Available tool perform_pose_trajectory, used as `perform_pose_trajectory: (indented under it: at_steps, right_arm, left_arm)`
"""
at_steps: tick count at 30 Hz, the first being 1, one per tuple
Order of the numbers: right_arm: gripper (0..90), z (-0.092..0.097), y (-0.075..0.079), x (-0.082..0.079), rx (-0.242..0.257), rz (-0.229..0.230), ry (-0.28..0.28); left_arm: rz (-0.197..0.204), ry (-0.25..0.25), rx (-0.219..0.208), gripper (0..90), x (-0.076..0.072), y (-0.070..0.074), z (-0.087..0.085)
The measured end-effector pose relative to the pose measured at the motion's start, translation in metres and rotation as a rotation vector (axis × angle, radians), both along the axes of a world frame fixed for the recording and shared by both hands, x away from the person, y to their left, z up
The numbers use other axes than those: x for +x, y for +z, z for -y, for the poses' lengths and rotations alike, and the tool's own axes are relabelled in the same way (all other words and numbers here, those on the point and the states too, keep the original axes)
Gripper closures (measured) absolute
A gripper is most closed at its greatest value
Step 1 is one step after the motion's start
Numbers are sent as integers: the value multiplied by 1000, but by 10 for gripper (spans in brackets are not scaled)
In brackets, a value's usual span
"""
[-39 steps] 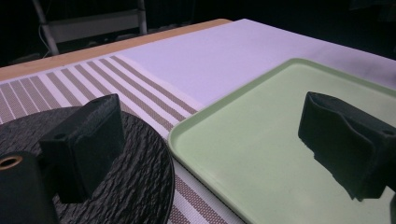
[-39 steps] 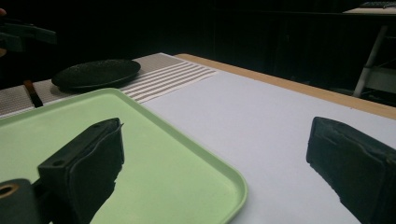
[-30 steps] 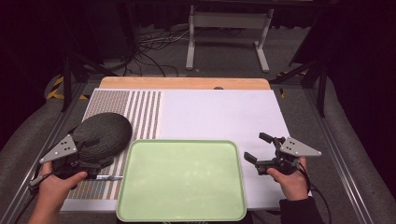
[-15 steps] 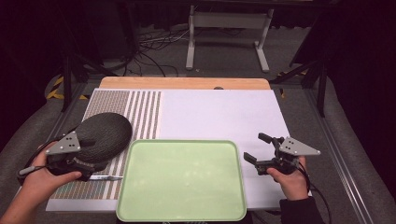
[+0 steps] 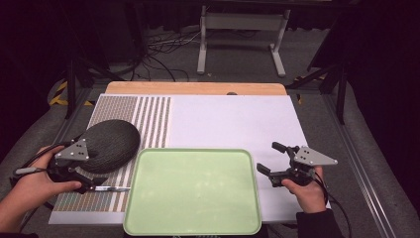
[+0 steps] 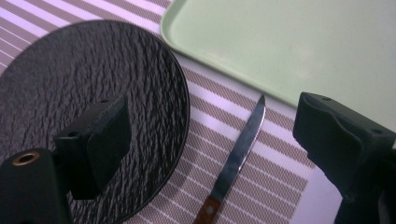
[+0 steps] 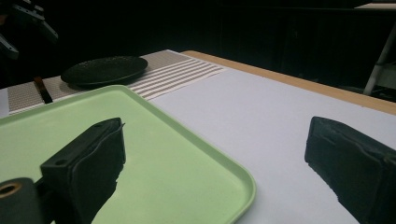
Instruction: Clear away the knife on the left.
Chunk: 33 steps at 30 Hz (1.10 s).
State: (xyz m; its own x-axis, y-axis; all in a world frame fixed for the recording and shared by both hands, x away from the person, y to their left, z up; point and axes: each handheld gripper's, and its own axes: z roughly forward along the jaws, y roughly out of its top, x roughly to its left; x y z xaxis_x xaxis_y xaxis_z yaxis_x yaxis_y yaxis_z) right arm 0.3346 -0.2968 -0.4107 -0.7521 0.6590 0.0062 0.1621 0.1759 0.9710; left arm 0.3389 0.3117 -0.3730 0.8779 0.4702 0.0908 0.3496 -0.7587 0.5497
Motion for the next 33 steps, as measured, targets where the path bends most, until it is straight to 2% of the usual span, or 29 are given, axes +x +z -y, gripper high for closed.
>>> perform_pose_trajectory:
  at_steps: [3, 4, 6, 7, 10, 12, 16, 17, 18, 22, 28, 33]
  right_arm:
    - [60, 1, 0, -1, 1, 0, 1]
    - [60, 1, 0, -1, 2, 0, 2]
    - [60, 0, 0, -1, -1, -2, 2]
    - [60, 0, 0, -1, -1, -2, 2]
    - [60, -1, -1, 0, -2, -7, 5]
    - [60, -1, -2, 0, -2, -7, 6]
    - [60, -1, -2, 0, -1, -6, 5]
    - [60, -1, -2, 0, -1, -6, 5]
    - [60, -1, -1, 0, -2, -5, 5]
    - [60, -2, -2, -1, -3, -5, 7]
    - [59, -2, -2, -1, -6, -3, 9]
    - [59, -2, -2, -1, -7, -8, 12]
  left_arm:
    - [-25, -27, 68, 126, 1, -1, 0]
    - [-42, -42, 102, 126, 1, -1, 0]
    - [-58, -69, 134, 126, 2, -2, 0]
    - [-58, -69, 134, 126, 2, -2, 0]
    - [-99, -107, 183, 110, 1, -3, -1]
    - [-107, -142, 218, 99, 2, -4, -1]
    - [-115, -169, 281, 113, 2, -8, 0]
    - [-115, -169, 281, 118, 2, -8, 0]
    - [-125, -184, 306, 118, 2, -10, 1]
    - [-143, -224, 339, 191, 5, -15, 1]
    - [-169, -270, 341, 248, 11, -25, -3]
    - [-189, -316, 376, 300, 16, -34, -4]
